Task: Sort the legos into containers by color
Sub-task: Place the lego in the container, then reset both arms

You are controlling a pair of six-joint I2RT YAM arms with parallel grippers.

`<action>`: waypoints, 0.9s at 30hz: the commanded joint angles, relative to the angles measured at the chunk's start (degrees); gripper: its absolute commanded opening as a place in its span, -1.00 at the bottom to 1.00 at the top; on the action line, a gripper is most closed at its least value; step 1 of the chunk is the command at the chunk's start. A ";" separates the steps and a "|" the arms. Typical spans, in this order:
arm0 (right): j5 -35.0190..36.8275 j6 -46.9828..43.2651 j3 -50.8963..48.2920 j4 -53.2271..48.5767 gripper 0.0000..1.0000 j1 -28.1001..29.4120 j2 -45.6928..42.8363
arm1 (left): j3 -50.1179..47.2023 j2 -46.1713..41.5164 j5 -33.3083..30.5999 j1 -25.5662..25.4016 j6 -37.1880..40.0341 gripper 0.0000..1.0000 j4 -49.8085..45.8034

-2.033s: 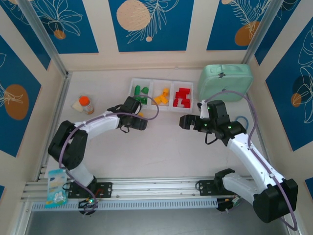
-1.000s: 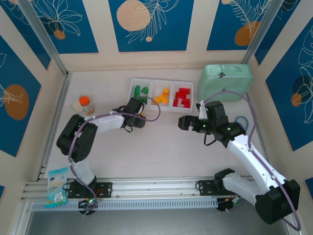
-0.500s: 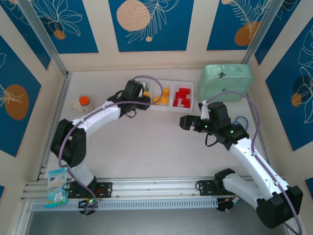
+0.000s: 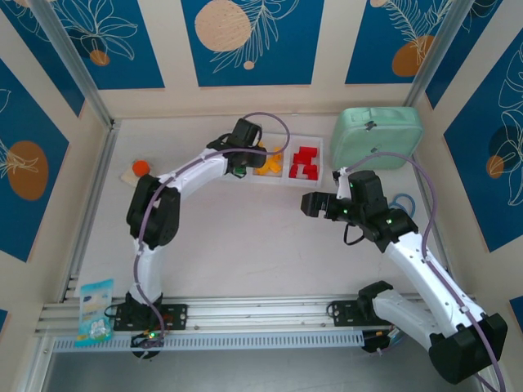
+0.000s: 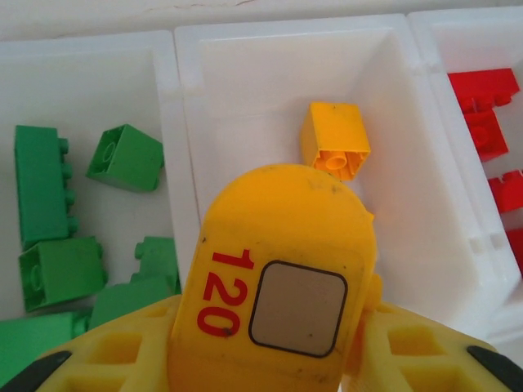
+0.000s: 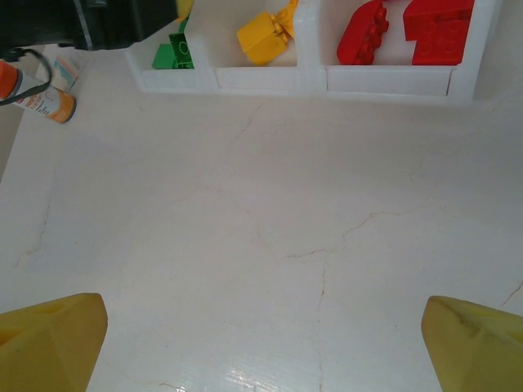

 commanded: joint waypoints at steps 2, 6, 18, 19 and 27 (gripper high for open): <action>1.25 -1.24 0.66 -1.97 0.98 0.09 -1.21 | 6.65 3.58 -0.95 -1.19 -2.81 -0.36 -2.61; 1.19 -1.38 1.18 -2.93 0.98 -0.04 -1.46 | 9.15 5.88 -1.32 -1.58 -3.27 -0.31 -1.56; 1.50 -2.24 0.85 -3.91 0.98 -0.34 -2.00 | 4.46 1.40 -5.76 -2.24 -3.42 0.96 2.61; 1.17 -2.03 0.88 -3.98 0.98 -0.33 -2.00 | 2.58 -0.24 -6.27 -2.18 -2.75 0.99 3.49; 6.27 -2.31 -2.11 0.01 0.98 -0.86 -1.84 | -22.89 -23.17 -10.71 -1.85 3.78 0.99 15.38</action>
